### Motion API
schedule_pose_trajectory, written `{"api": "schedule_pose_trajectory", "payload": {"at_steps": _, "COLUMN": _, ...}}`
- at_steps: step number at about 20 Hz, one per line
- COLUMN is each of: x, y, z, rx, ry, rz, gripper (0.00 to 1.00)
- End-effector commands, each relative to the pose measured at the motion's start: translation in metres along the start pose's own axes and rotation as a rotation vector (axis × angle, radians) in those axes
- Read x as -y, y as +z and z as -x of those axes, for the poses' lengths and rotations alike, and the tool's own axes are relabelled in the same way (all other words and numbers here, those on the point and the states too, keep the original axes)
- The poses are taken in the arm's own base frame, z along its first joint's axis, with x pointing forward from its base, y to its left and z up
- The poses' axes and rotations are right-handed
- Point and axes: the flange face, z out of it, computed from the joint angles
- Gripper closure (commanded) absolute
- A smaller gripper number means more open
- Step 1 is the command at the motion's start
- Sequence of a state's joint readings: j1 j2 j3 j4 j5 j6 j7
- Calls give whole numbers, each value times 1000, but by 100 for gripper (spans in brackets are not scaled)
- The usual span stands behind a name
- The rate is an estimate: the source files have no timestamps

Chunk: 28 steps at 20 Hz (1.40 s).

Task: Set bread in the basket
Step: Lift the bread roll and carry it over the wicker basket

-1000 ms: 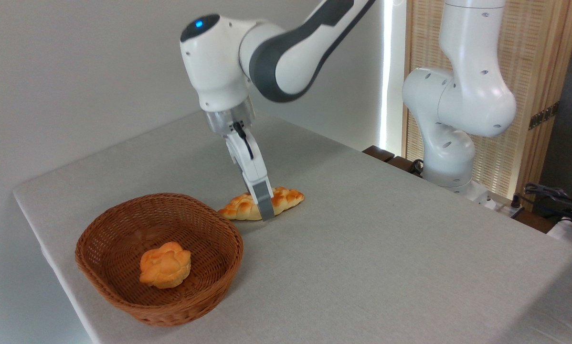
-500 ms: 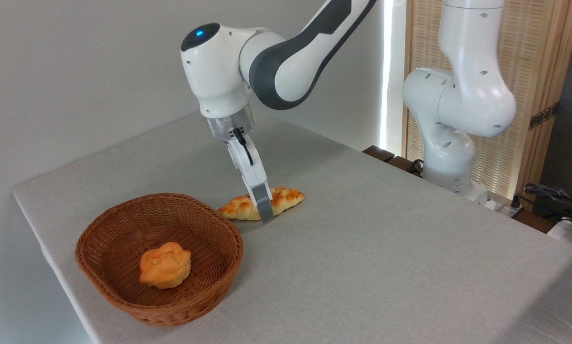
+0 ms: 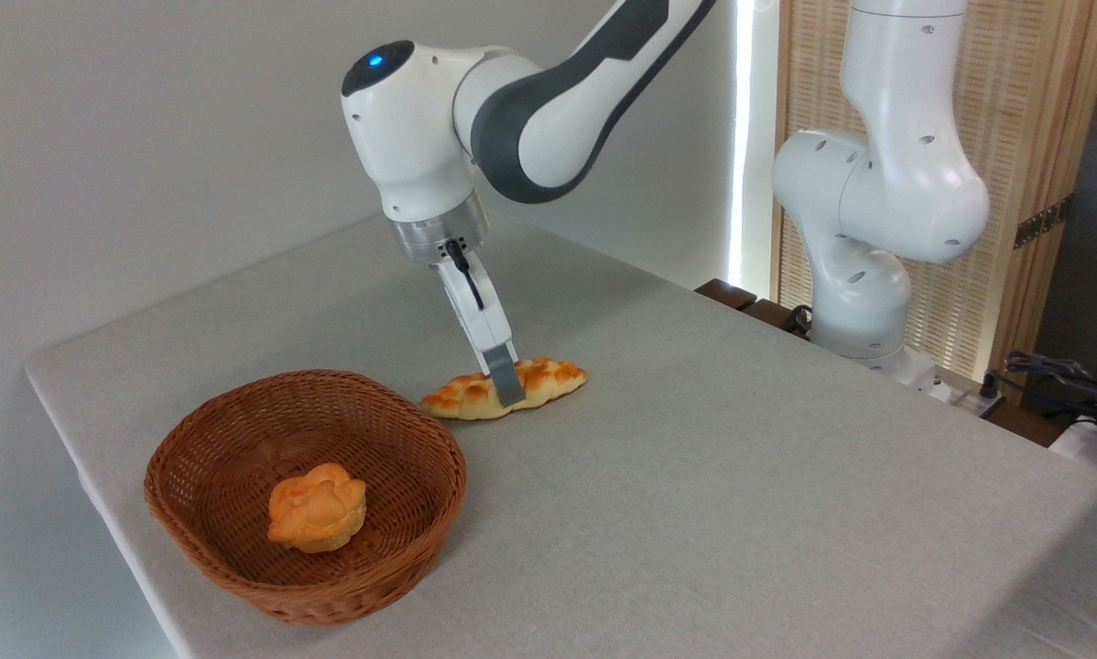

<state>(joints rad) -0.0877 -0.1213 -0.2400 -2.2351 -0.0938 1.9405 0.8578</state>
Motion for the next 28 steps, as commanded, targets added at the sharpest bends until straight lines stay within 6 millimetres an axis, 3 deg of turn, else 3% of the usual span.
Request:
{"api": "schedule_pose_trajectory", "payload": {"at_steps": 1, "x": -6, "y": -12, "z": -2, "rx": 50, "ry": 20, "rz": 39, "gripper": 100}}
{"api": "schedule_pose_trajectory", "payload": {"at_steps": 5, "x": -4, "y": -35, "z": 0, "rx": 54, "ry": 22, "rz": 49, "gripper": 100}}
{"api": "schedule_pose_trajectory", "payload": {"at_steps": 7, "x": -2, "y": -55, "z": 0, "rx": 51, "ry": 22, "rz": 51, "gripper": 100}}
{"api": "schedule_pose_trajectory", "payload": {"at_steps": 10, "x": 13, "y": -101, "z": 7, "rx": -10, "ry": -3, "rz": 14, "gripper": 100}}
{"api": "schedule_pose_trajectory", "payload": {"at_steps": 12, "x": 26, "y": -127, "z": 13, "rx": -59, "ry": -27, "rz": -22, "gripper": 100}}
{"api": "schedule_pose_trajectory", "payload": {"at_steps": 14, "x": 43, "y": -142, "z": 6, "rx": -98, "ry": -41, "rz": -43, "gripper": 100}}
{"api": "schedule_pose_trajectory", "payload": {"at_steps": 16, "x": 72, "y": -156, "z": -4, "rx": -192, "ry": -77, "rz": -68, "gripper": 100}}
{"api": "schedule_pose_trajectory", "payload": {"at_steps": 20, "x": 118, "y": -135, "z": -38, "rx": -345, "ry": -251, "rz": -153, "gripper": 100}}
{"api": "schedule_pose_trajectory", "payload": {"at_steps": 24, "x": 142, "y": -112, "z": -56, "rx": -435, "ry": -348, "rz": -174, "gripper": 100}}
{"api": "schedule_pose_trajectory", "payload": {"at_steps": 25, "x": 139, "y": -112, "z": -66, "rx": -460, "ry": -348, "rz": -180, "gripper": 96}}
{"api": "schedule_pose_trajectory", "payload": {"at_steps": 26, "x": 135, "y": -107, "z": -73, "rx": -459, "ry": -339, "rz": -172, "gripper": 67}}
{"api": "schedule_pose_trajectory", "payload": {"at_steps": 28, "x": 137, "y": -99, "z": -76, "rx": -449, "ry": -335, "rz": -164, "gripper": 40}}
